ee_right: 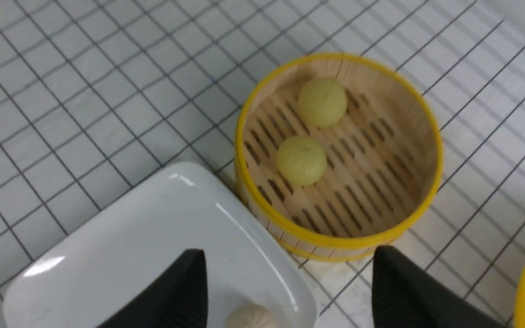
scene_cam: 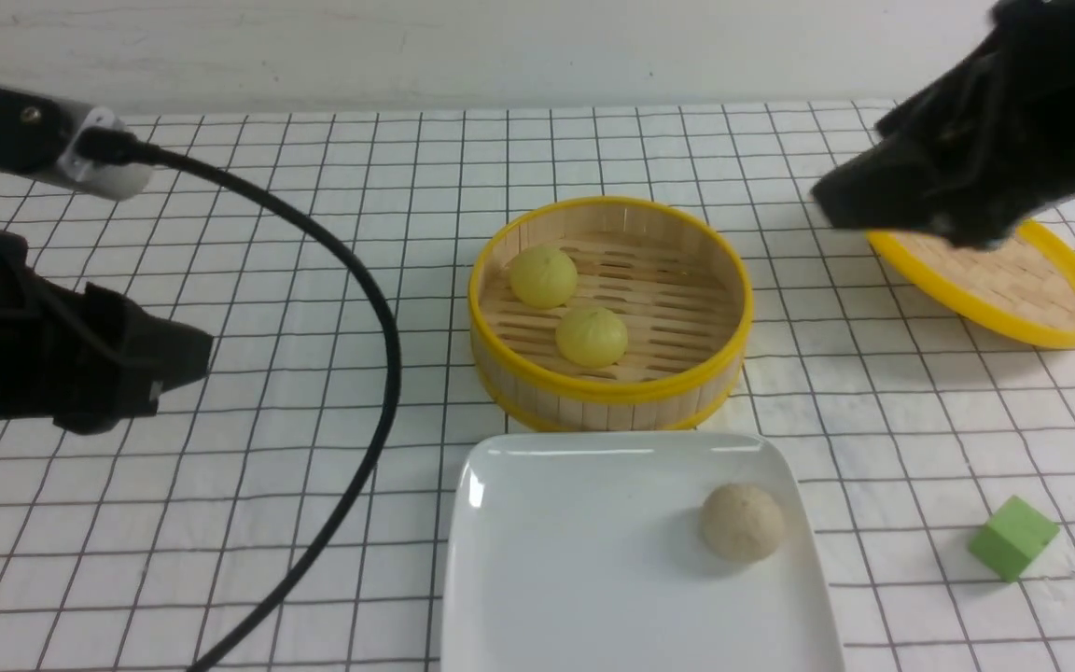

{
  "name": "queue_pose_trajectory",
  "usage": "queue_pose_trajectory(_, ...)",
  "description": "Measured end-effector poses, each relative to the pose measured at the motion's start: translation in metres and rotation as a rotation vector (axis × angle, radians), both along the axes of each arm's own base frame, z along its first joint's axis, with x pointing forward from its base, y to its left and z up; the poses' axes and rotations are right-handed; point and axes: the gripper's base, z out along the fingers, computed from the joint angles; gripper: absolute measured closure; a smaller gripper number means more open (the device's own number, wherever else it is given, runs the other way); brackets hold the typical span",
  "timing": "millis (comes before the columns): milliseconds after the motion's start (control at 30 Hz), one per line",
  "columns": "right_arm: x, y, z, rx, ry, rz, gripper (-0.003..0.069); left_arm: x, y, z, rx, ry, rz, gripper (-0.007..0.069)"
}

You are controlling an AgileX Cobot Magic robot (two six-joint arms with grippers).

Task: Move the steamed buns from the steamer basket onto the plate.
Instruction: Use the left arm to grab the steamed stuffed bun that is closest to it

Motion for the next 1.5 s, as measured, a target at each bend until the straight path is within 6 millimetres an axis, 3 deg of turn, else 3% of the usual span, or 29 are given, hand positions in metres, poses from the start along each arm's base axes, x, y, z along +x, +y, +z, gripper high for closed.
queue_pose_trajectory(167, -0.059, -0.035, 0.039, 0.035, -0.182, -0.045, 0.0181, 0.000, -0.003, 0.002, -0.013, -0.032, -0.040, 0.0210)
queue_pose_trajectory(267, -0.094, -0.055, 0.052, 0.059, -0.242, -0.074, 0.0181, 0.001, -0.006, 0.005, -0.029, -0.063, -0.067, 0.0210)
queue_pose_trajectory(300, -0.096, -0.056, 0.053, 0.060, -0.246, -0.074, 0.0181, 0.001, -0.006, 0.005, -0.031, -0.064, -0.069, 0.0210)
queue_pose_trajectory(333, -0.115, -0.066, 0.056, 0.075, -0.271, -0.080, 0.0181, 0.002, -0.007, 0.007, -0.045, -0.080, -0.077, 0.0210)
queue_pose_trajectory(500, -0.177, -0.095, 0.044, 0.132, -0.356, -0.078, 0.0181, 0.006, -0.012, 0.010, -0.091, -0.121, -0.107, 0.0210)
queue_pose_trajectory(633, -0.200, -0.106, 0.021, 0.147, -0.370, -0.080, 0.0181, 0.015, -0.014, 0.004, -0.123, -0.105, -0.120, 0.0210)
queue_pose_trajectory(867, -0.211, -0.112, -0.035, 0.160, -0.311, -0.101, 0.0181, 0.037, -0.022, -0.010, -0.202, -0.074, -0.169, 0.0210)
queue_pose_trajectory(1100, -0.211, -0.114, -0.076, 0.182, -0.356, -0.118, 0.0181, 0.048, -0.029, -0.002, -0.284, -0.231, -0.250, 0.0210)
queue_pose_trajectory(1300, -0.206, -0.113, -0.089, 0.164, -0.371, -0.132, 0.0181, 0.057, -0.032, -0.009, -0.341, -0.205, -0.255, 0.0210)
queue_pose_trajectory(1500, -0.203, -0.113, -0.094, 0.156, -0.357, -0.136, 0.0181, 0.071, -0.037, -0.015, -0.372, -0.067, -0.291, 0.0210)
